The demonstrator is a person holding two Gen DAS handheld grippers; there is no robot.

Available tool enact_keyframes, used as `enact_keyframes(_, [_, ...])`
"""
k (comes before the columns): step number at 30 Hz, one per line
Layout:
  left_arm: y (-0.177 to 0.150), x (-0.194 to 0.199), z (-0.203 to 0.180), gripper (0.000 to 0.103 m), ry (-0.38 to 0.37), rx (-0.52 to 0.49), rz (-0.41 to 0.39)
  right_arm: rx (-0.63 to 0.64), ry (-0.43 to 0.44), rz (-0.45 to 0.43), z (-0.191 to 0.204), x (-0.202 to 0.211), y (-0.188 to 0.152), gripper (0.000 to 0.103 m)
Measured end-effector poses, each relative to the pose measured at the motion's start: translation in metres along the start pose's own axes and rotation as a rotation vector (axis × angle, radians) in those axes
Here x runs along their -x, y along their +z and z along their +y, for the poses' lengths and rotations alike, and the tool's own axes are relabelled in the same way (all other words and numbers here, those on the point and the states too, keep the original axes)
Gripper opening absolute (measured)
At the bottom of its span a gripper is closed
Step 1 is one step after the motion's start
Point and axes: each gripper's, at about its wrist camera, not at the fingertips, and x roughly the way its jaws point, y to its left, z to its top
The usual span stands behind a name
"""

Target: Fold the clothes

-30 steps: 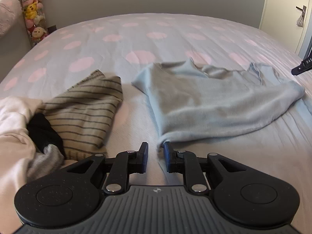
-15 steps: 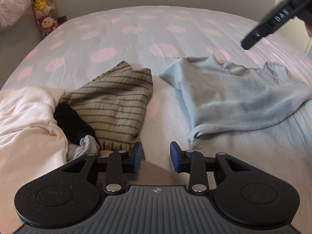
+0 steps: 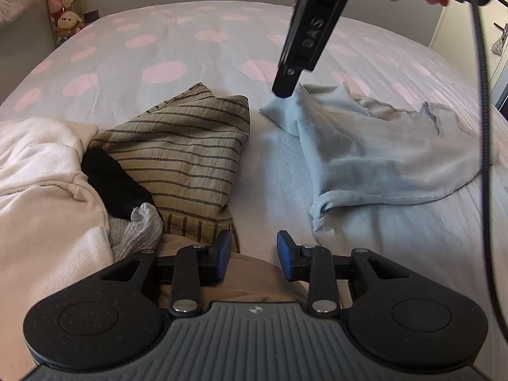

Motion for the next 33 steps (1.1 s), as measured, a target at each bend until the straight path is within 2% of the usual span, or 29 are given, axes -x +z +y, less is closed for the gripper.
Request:
enact_keyframes(3, [0.000,-0.002,0.001,0.030,-0.003,0.003,-0.001,0.056,-0.014,0.044,0.005,-0.014,0.015,0.032])
enact_keyframes(9, [0.000,-0.006,0.003,0.030,-0.009,0.010,-0.005,0.018,0.022,0.104,-0.002,-0.044,0.019,0.028])
enact_keyframes(11, [0.000,-0.006,0.003,0.030,-0.007,0.010,-0.005,-0.012,0.049,0.108,-0.006,-0.047,0.016,0.005])
enact_keyframes(12, [0.001,-0.007,0.002,0.030,-0.006,0.009,-0.005,-0.028,0.062,0.109,-0.007,-0.048,0.014,0.005])
enact_keyframes(15, [0.000,-0.006,0.002,0.030,-0.004,0.012,-0.006,-0.121,0.063,-0.027,-0.021,-0.031,0.016,0.004])
enact_keyframes(16, [0.000,-0.006,0.002,0.030,-0.005,0.014,-0.007,-0.150,0.064,-0.049,-0.025,-0.029,0.015,0.001])
enact_keyframes(20, [-0.001,-0.006,0.001,0.030,-0.005,0.016,-0.008,-0.266,0.066,-0.122,-0.040,-0.023,0.013,0.001])
enact_keyframes(22, [-0.001,-0.006,0.002,0.030,-0.006,0.019,-0.010,-0.272,0.066,-0.142,-0.037,-0.024,0.012,0.003])
enact_keyframes(24, [0.000,-0.005,0.003,0.030,-0.013,0.027,-0.014,-0.304,0.065,-0.190,-0.037,-0.019,0.009,0.014])
enact_keyframes(25, [-0.001,-0.004,0.004,0.030,-0.022,0.035,-0.018,-0.315,0.069,-0.209,-0.039,-0.015,0.008,0.027])
enact_keyframes(26, [-0.001,-0.004,0.005,0.030,-0.029,0.042,-0.022,-0.325,0.074,-0.226,-0.041,-0.010,0.006,0.030])
enact_keyframes(27, [0.000,-0.003,0.006,0.031,-0.040,0.044,-0.029,-0.326,0.067,-0.234,-0.042,-0.006,0.004,0.030])
enact_keyframes(30, [0.001,-0.001,0.003,0.044,-0.080,0.028,-0.056,-0.343,0.049,-0.252,-0.046,0.006,-0.012,0.030])
enact_keyframes(33, [0.001,-0.002,-0.007,0.044,-0.076,0.015,-0.090,-0.362,0.042,-0.254,-0.052,0.016,-0.045,0.029])
